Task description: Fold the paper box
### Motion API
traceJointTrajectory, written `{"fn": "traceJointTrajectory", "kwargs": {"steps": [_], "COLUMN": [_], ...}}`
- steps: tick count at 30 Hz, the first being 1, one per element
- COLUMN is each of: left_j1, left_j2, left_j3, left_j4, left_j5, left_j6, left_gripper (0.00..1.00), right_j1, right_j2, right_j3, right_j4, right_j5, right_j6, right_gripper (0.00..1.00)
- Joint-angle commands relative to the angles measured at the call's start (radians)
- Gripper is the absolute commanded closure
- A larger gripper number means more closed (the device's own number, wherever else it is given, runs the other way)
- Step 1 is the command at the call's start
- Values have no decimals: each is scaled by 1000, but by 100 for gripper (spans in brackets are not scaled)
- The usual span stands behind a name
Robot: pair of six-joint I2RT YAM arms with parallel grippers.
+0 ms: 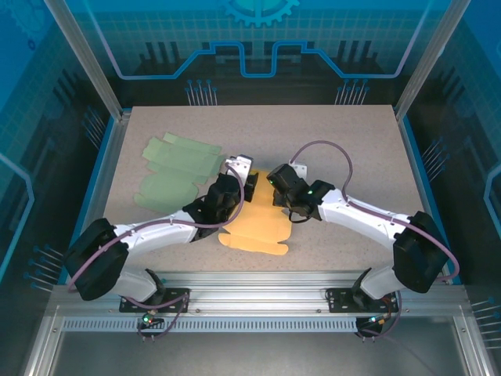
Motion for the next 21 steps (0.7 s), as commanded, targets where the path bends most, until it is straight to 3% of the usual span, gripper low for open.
{"fn": "traceJointTrajectory", "kwargs": {"steps": [1, 11, 16, 19, 21], "left_j1": [-7, -7, -8, -7, -8], "left_j2": [-4, 74, 122, 131, 120], "left_j3": [9, 55, 88, 107, 107], "left_j4": [-20, -63, -61, -84, -91], "left_j5": [15, -255, -342, -287, -187], "left_j6": [-27, -20, -81, -144, -173], "left_gripper": [63, 84, 91, 88, 74], "right_j1": [33, 42, 48, 49, 46], "right_j2": [0, -16, 9, 45, 78], "right_j3": [26, 21, 31, 50, 79], "right_j4": [-4, -4, -4, -19, -56], "right_j5": [-28, -29, -28, -31, -28], "right_j6": [-12, 0, 22, 35, 31], "right_gripper": [100, 100, 100, 100, 100]}}
